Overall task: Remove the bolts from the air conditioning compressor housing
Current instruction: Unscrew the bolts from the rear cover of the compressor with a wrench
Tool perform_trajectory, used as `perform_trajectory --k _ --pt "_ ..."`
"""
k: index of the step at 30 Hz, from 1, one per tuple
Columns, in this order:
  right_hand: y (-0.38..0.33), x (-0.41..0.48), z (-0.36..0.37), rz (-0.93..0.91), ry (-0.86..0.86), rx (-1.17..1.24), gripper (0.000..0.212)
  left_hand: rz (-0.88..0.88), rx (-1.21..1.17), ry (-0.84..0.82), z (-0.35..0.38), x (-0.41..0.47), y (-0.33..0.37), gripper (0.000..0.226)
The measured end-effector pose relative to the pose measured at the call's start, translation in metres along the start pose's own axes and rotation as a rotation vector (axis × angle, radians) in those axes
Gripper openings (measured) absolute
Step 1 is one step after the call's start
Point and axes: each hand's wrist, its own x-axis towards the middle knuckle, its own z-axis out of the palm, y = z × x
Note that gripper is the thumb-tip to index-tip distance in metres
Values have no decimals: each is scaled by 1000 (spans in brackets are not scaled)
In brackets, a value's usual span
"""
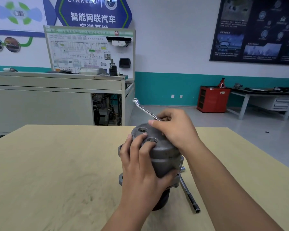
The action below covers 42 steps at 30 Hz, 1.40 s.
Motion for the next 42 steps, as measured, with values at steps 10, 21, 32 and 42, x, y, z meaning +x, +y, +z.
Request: perform_trajectory --k 10,21,32,42 --pt "6 -30 -4 -278 60 89 31 -8 -59 33 0 0 0 80" --pt "19 -48 -8 -164 251 592 21 -57 -91 9 -5 0 1 74" --pt "19 -26 -36 177 138 471 17 -49 -68 -35 -8 0 2 76" --pt "23 -27 -67 327 -303 751 6 -205 117 -224 -33 29 16 50"
